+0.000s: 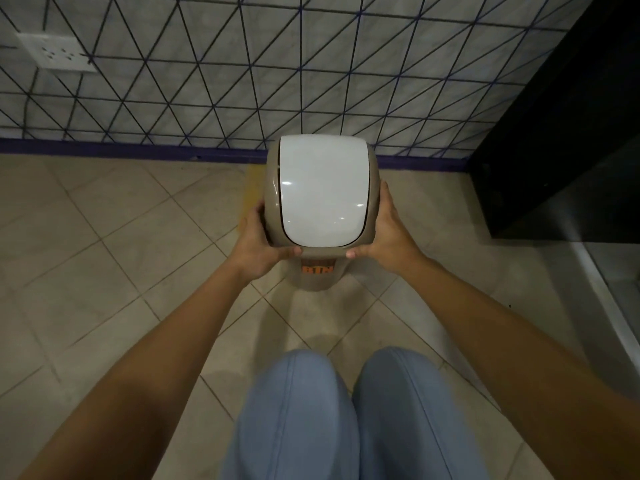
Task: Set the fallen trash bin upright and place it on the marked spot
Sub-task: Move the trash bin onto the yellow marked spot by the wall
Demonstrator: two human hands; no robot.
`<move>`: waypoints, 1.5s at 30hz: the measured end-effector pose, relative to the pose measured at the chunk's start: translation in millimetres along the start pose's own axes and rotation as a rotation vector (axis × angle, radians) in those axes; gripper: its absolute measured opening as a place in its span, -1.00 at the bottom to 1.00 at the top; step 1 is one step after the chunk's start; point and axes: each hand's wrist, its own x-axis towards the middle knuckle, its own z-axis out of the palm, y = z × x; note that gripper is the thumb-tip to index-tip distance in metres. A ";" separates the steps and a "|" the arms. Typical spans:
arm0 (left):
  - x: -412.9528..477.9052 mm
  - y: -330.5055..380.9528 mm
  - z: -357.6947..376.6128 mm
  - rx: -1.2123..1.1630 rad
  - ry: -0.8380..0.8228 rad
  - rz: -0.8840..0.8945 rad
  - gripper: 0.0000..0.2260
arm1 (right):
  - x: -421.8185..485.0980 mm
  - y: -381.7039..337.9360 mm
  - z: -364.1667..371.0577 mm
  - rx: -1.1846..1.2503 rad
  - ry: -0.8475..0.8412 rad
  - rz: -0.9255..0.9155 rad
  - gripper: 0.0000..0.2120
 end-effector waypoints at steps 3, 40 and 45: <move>10.0 0.9 -3.3 0.012 0.010 -0.006 -0.03 | 10.0 -2.3 0.8 -0.012 0.004 0.005 0.32; 85.4 21.4 -11.3 0.017 -0.049 0.053 -0.11 | 86.6 -4.8 -19.2 0.004 0.015 -0.021 0.32; 97.7 24.5 -15.8 0.068 -0.039 0.027 -0.14 | 92.6 -6.3 -19.1 0.037 0.034 -0.034 0.31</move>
